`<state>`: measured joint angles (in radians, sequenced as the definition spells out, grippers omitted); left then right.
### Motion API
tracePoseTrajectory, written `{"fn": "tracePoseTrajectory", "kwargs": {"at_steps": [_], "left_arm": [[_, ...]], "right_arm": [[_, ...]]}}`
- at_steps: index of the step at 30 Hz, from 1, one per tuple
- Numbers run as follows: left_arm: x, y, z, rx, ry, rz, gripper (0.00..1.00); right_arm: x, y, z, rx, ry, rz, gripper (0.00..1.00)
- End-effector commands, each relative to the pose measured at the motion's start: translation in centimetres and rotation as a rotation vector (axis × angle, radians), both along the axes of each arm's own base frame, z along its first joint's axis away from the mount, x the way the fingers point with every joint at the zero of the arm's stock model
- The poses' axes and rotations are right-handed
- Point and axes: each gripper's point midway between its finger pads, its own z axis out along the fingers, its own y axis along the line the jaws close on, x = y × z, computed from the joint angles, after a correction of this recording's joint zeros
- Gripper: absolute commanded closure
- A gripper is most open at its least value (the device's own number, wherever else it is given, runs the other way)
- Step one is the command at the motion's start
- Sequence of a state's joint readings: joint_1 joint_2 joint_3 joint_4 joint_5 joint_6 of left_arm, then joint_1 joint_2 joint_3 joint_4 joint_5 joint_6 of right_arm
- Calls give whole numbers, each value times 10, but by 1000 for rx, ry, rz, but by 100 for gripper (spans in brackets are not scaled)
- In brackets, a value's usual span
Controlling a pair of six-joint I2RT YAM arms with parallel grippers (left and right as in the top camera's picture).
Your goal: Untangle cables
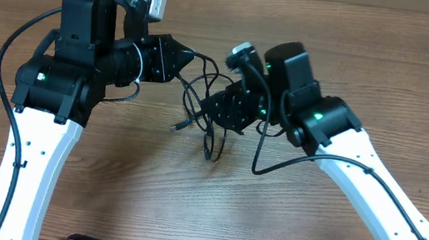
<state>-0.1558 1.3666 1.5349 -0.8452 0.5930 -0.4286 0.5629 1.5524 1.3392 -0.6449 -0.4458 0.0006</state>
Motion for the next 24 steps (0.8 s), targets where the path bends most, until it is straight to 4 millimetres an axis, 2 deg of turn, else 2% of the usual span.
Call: {"fn": "tracePoseTrajectory", "kwargs": {"at_steps": [1, 2, 4, 6, 8, 11, 15, 19, 20, 22, 23, 24], "left_arm": [[4, 2, 8, 1, -17, 29, 96], [5, 2, 8, 2, -19, 31, 96], [4, 1, 9, -3, -20, 25, 96], [-2, -3, 13, -28, -17, -5, 96], [-13, -8, 22, -70, -21, -53, 96], [-29, -4, 41, -91, -53, -69, 96], [-53, 12, 65, -60, -144, -49, 96], [-67, 31, 72, -17, -172, 35, 96], [-68, 35, 71, -1, -173, 58, 96], [-66, 41, 69, 25, -173, 94, 96], [-63, 42, 67, 31, -167, 102, 96], [-58, 44, 63, 40, -158, 112, 94]], "right_arm": [[-4, 7, -13, -18, 34, 16, 64], [-6, 10, -19, -27, 47, 25, 96], [-5, 12, -26, -44, 55, 22, 96], [6, 6, -37, -96, 40, -24, 96], [25, -12, -51, -185, 14, -138, 96], [47, -39, -63, -275, -15, -251, 96], [75, -76, -68, -320, -38, -346, 96], [99, -113, -67, -305, -36, -441, 96], [102, -118, -66, -281, -22, -444, 96], [98, -113, -64, -208, 18, -399, 96], [95, -109, -62, -175, 36, -375, 93], [93, -105, -61, -154, 47, -358, 67]]}}
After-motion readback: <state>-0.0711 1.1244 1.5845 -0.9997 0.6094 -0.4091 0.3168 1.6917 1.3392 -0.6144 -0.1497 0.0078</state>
